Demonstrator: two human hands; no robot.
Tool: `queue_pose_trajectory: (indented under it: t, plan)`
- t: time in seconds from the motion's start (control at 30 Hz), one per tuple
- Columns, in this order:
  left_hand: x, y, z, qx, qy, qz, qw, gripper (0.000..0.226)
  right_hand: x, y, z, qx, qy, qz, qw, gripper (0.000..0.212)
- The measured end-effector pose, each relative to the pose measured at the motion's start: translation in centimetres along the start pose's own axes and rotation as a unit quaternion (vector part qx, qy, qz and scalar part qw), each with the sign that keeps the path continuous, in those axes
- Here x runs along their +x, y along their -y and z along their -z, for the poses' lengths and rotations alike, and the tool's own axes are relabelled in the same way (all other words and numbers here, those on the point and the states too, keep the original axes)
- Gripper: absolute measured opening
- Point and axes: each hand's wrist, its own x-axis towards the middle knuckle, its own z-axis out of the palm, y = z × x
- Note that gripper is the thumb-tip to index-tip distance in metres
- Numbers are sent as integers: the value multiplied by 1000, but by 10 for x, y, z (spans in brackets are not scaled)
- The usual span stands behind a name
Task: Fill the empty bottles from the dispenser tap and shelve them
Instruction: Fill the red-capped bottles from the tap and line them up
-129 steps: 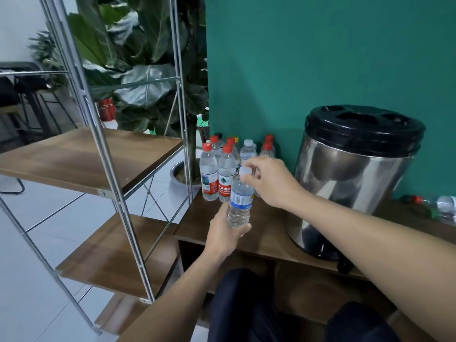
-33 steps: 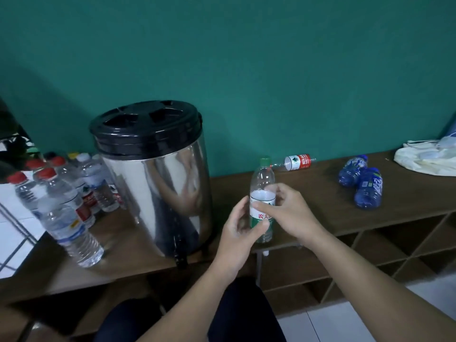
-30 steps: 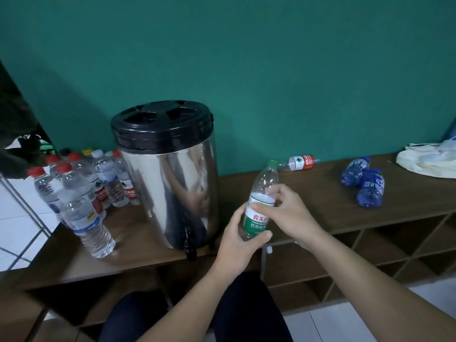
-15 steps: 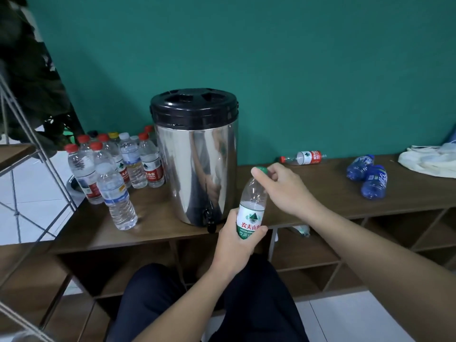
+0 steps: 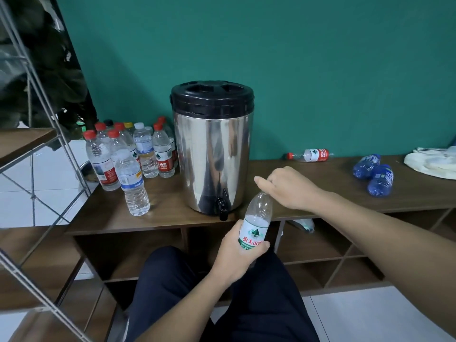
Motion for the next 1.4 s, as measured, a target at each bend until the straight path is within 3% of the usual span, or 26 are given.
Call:
queue_pose_trajectory:
  t: [0.13, 0.3, 0.43, 0.53, 0.63, 1.0, 1.13, 1.4]
  plan:
    - [-7, 11, 13, -12, 42, -5, 999, 41, -12, 1, 2, -64, 9, 157, 985, 52]
    - [-17, 25, 24, -28, 62, 11, 998, 38, -24, 4, -8, -42, 60, 136, 988, 52]
    - [-21, 36, 30, -28, 60, 27, 997, 40, -29, 4, -19, -18, 95, 118, 988, 33]
    - [-21, 42, 33, -21, 60, 33, 997, 38, -29, 1, -28, 30, 78, 148, 985, 15]
    - [-20, 51, 34, -5, 43, 35, 998, 42, -25, -4, -37, 66, 41, 181, 980, 20]
    - [-23, 84, 47, -4, 13, 95, 995, 49, -4, -8, -90, 174, -70, 84, 979, 25]
    - [-25, 93, 53, -25, 32, 132, 990, 54, 19, -18, -108, 151, -96, -6, 984, 29]
    - [-26, 115, 63, -6, 35, 164, 986, 60, 46, -27, -138, 98, -84, -84, 988, 22]
